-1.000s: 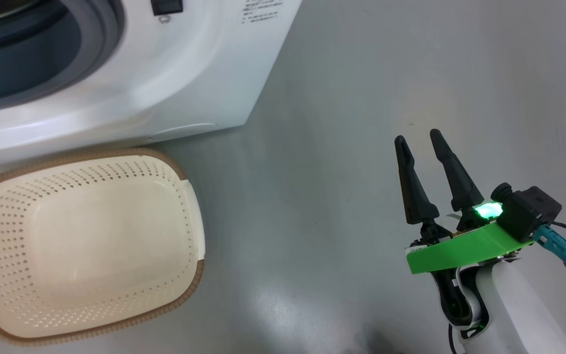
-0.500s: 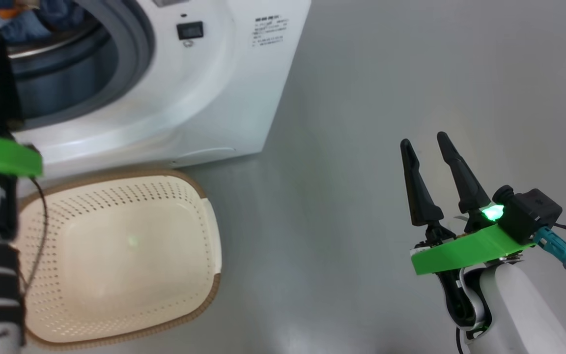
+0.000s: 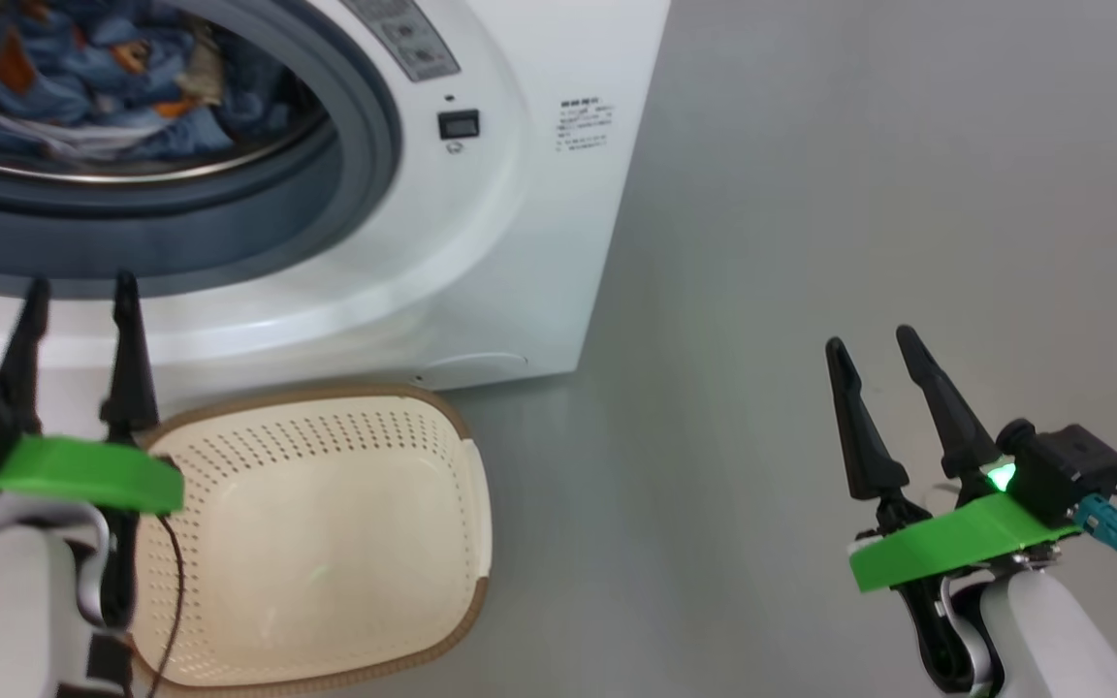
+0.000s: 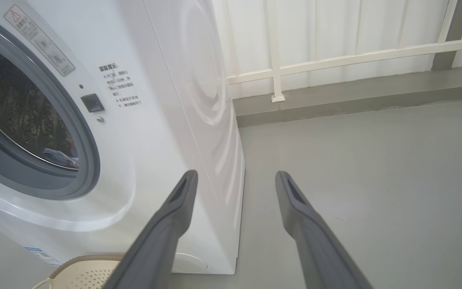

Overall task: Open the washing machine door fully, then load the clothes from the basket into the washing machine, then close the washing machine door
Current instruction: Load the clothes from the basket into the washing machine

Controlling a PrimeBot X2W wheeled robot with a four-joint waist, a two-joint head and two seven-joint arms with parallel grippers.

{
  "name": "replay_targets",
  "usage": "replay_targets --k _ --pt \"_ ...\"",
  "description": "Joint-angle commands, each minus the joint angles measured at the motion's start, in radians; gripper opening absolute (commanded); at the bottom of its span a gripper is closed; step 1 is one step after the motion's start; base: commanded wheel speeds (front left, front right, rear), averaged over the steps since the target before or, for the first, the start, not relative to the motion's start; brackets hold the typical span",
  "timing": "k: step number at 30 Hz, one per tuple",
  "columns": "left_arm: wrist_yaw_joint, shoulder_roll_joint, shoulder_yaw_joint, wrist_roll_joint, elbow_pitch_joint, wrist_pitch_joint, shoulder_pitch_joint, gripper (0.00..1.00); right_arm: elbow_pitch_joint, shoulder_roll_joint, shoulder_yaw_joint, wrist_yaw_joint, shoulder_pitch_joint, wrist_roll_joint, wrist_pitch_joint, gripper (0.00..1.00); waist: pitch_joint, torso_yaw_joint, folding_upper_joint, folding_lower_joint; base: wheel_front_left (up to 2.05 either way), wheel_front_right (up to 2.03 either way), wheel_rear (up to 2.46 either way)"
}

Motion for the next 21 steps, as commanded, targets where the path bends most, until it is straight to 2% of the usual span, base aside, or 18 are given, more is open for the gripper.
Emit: replay_targets --k 1,9,21 --pt "0.001 0.026 0.035 0.01 -0.034 -0.005 0.024 1.0 -0.018 -0.011 0.013 0.006 0.019 -0.002 -0.008 1.0 -0.046 0.031 0.0 0.0001 0.0 0.0 0.0" --pt "0.001 -0.007 0.043 0.026 -0.084 -0.005 0.146 1.0 -0.013 -0.027 0.002 0.006 0.077 0.002 -0.008 1.0 -0.118 0.06 0.0 0.0001 0.0 0.0 0.0" --pt "0.001 -0.025 0.047 0.039 -0.154 -0.005 0.284 1.0 -0.012 -0.044 -0.004 0.006 0.134 0.007 -0.008 1.0 -0.188 0.079 0.0 0.0001 0.0 0.0 0.0"
